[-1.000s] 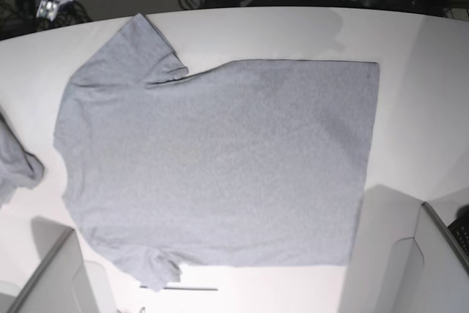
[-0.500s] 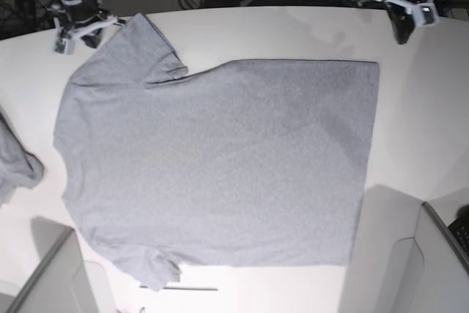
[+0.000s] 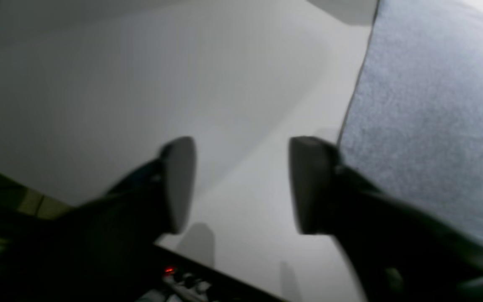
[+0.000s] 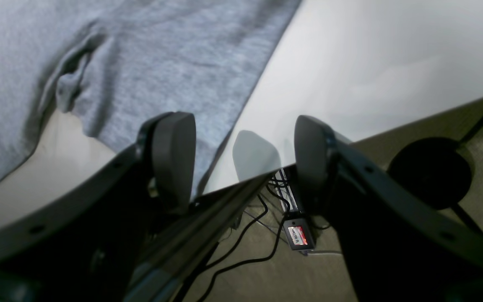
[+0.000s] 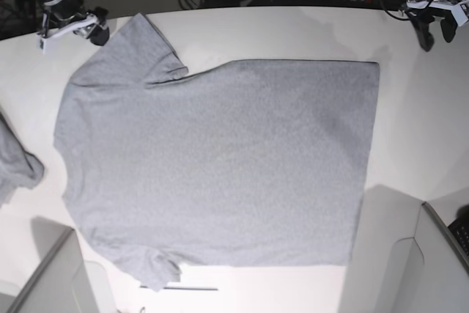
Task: Fold the T-shirt properly
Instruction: 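Lower both grippers and pinch the shirt at each shoulder edge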
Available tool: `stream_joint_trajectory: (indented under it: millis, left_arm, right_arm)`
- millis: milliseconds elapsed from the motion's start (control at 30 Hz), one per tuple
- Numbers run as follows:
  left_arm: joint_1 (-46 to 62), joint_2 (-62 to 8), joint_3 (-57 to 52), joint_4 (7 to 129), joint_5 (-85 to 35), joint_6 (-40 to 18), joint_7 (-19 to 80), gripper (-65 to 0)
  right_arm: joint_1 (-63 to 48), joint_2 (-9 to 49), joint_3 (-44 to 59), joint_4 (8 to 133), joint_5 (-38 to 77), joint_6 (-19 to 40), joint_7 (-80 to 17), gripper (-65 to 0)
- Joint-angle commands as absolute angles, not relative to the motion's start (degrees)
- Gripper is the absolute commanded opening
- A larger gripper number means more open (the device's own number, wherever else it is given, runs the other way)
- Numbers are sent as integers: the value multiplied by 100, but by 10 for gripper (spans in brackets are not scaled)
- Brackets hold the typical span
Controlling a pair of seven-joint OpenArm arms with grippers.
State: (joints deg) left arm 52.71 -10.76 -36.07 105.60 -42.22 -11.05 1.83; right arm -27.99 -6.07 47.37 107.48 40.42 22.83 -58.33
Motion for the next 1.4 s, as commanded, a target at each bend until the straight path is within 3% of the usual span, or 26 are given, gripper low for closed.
stream_joint_trajectory:
  millis: [0, 67, 433, 1000, 1067, 1133, 1267, 1367]
  left_arm:
    - [5305, -1112, -3662, 10615, -4347, -1341, 22, -216]
    - [5305, -1112, -3662, 10527, -4576, -1631, 22, -183]
    - [5305, -1112, -3662, 10308, -5112, -1903, 31, -184]
    - [5297, -1112, -3662, 10299, -5112, -1912, 31, -184]
    - [5297, -1112, -3653, 10299, -5121, -1912, 31, -184]
    - [5262, -1112, -3618, 10299, -5121, -1912, 31, -184]
    - [4980, -1112, -3644, 10211, -5121, -1912, 523, -184]
    - [4558, -1103, -3670, 9991, -5130, -1921, 1270, -184]
  right_arm:
    - [-2747, -593, 4831, 10756, 4136, 2343, -5807, -294]
    - [-2633, -593, 4910, 10589, 4136, 2343, -5991, -294]
    - [-2563, -576, 4892, 9824, 4145, 2343, -6220, -296]
    - [-2571, -690, 4154, 9798, 4127, 2343, -6220, -297]
    - [-2571, -690, 4154, 9798, 4127, 2343, -6220, -327]
    - [-2571, -690, 4154, 9780, 4127, 2343, -6220, -401]
    - [-2536, -690, 4154, 9490, 4154, 2343, -6220, -650]
    - [-2527, -681, 4154, 9270, 4154, 2343, -6220, -650]
